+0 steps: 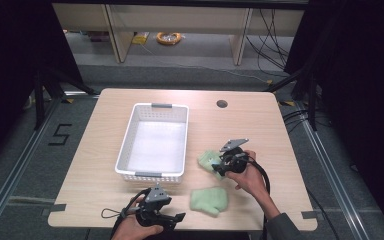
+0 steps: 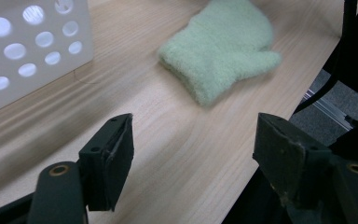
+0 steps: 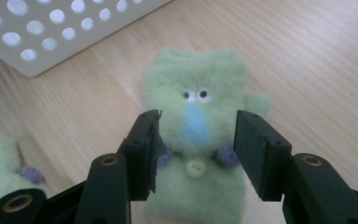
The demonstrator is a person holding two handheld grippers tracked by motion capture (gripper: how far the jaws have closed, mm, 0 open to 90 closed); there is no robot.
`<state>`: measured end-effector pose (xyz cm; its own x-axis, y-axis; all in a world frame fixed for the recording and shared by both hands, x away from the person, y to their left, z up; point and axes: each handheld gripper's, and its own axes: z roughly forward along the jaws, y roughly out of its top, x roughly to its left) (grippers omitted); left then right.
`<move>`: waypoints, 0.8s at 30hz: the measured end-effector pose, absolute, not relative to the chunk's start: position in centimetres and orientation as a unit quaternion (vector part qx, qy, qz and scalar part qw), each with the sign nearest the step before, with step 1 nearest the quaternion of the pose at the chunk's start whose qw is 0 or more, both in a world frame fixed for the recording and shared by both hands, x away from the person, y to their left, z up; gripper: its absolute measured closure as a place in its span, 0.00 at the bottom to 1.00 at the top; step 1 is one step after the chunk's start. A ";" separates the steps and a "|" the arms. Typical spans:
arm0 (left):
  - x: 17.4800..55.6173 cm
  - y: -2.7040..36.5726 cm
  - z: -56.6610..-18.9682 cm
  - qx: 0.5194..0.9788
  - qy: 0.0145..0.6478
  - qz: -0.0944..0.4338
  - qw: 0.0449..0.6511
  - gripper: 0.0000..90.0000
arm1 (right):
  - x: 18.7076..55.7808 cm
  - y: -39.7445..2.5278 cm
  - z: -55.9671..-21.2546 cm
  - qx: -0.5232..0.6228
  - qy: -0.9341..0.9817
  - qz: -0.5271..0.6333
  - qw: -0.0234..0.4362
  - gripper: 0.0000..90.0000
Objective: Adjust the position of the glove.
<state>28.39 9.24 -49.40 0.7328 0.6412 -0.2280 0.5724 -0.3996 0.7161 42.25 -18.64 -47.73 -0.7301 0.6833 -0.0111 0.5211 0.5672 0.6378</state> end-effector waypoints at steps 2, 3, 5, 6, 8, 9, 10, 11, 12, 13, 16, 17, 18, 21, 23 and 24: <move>28.4 9.3 -49.4 0.832 0.365 0.040 0.416 0.32 | 42.6 -18.4 -47.7 0.345 0.878 0.307 0.125 0.58; 28.5 9.4 -49.4 0.834 0.361 0.041 0.415 0.32 | 42.9 -18.3 -47.9 0.344 0.878 0.307 0.129 0.58; 28.6 9.6 -49.3 0.833 0.367 0.040 0.411 0.32 | 43.3 -18.2 -48.2 0.344 0.883 0.296 0.122 0.58; 28.5 9.5 -49.4 0.826 0.375 0.038 0.418 0.32 | 43.4 -18.1 -48.5 0.349 0.882 0.292 0.122 0.58; 28.6 9.6 -49.5 0.827 0.376 0.036 0.416 0.32 | 43.4 -18.1 -48.6 0.349 0.886 0.282 0.116 0.59; 28.6 9.6 -49.5 0.829 0.375 0.032 0.413 0.32 | 43.4 -18.0 -48.8 0.350 0.884 0.286 0.117 0.60; 28.6 9.6 -49.6 0.829 0.372 0.040 0.415 0.32 | 43.5 -18.1 -48.8 0.350 0.885 0.283 0.120 0.61; 28.6 9.6 -49.6 0.830 0.372 0.039 0.414 0.32 | 43.6 -18.0 -49.0 0.351 0.882 0.290 0.122 0.61; 28.7 9.7 -49.6 0.834 0.369 0.041 0.408 0.32 | 43.6 -18.1 -49.1 0.354 0.883 0.287 0.117 0.62; 28.7 9.7 -49.7 0.832 0.371 0.039 0.411 0.32 | 43.6 -18.2 -49.2 0.355 0.882 0.288 0.116 0.62; 28.8 9.8 -49.7 0.832 0.372 0.036 0.410 0.32 | 43.8 -18.6 -49.5 0.360 0.876 0.304 0.105 0.64; 28.8 9.8 -49.7 0.834 0.369 0.037 0.408 0.32 | 43.8 -18.7 -49.8 0.360 0.872 0.314 0.107 0.65; 28.7 9.7 -49.8 0.829 0.379 0.032 0.411 0.32 | 43.9 -18.8 -49.7 0.357 0.874 0.311 0.105 0.67; 28.8 9.8 -49.8 0.828 0.376 0.037 0.414 0.32 | 43.8 -18.8 -49.7 0.350 0.877 0.313 0.100 0.77; 28.8 9.8 -49.8 0.828 0.376 0.037 0.415 0.32 | 43.8 -18.8 -49.9 0.346 0.876 0.321 0.103 0.81; 28.8 9.8 -49.8 0.828 0.376 0.037 0.414 0.32 | 43.8 -18.7 -49.9 0.344 0.876 0.323 0.099 0.84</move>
<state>28.79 9.79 -49.77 0.7148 0.6533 -0.2495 0.5920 -0.3754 0.7131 43.75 -18.73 -49.90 -0.7441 0.6663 0.0494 0.5388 0.5548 0.6340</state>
